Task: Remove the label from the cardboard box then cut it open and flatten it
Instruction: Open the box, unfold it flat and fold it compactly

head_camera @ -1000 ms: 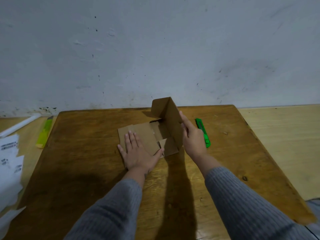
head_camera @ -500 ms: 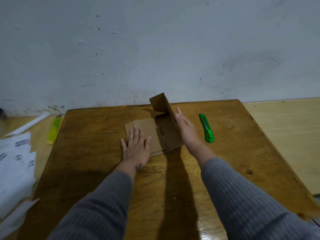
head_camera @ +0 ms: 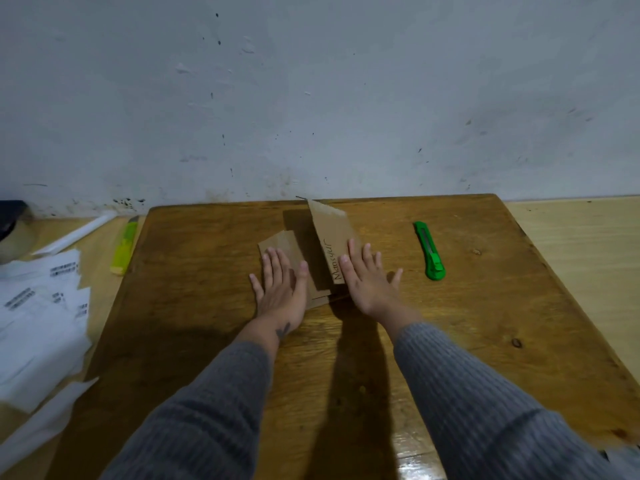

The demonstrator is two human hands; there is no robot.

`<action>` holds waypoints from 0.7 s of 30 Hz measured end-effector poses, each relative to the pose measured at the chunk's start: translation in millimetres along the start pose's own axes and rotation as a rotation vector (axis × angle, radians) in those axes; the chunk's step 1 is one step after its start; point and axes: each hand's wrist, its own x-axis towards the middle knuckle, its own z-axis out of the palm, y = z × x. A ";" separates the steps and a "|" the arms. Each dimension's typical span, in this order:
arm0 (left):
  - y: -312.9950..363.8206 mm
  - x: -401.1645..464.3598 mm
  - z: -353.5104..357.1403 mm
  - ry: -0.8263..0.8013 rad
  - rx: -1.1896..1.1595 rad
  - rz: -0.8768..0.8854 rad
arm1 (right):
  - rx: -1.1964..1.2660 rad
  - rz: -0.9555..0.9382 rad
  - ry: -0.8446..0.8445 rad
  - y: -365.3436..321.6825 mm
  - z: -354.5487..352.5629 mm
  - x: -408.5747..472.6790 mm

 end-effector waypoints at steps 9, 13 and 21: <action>2.2 4.9 8.7 0.045 0.077 -0.053 | -0.255 -0.026 0.008 1.4 9.7 11.2; 5.2 7.0 10.1 0.065 0.053 -0.090 | -0.242 -0.044 0.046 -3.4 3.9 18.6; 14.5 12.9 5.1 0.051 -0.033 -0.278 | 0.167 -0.031 -0.052 -14.0 -23.1 52.8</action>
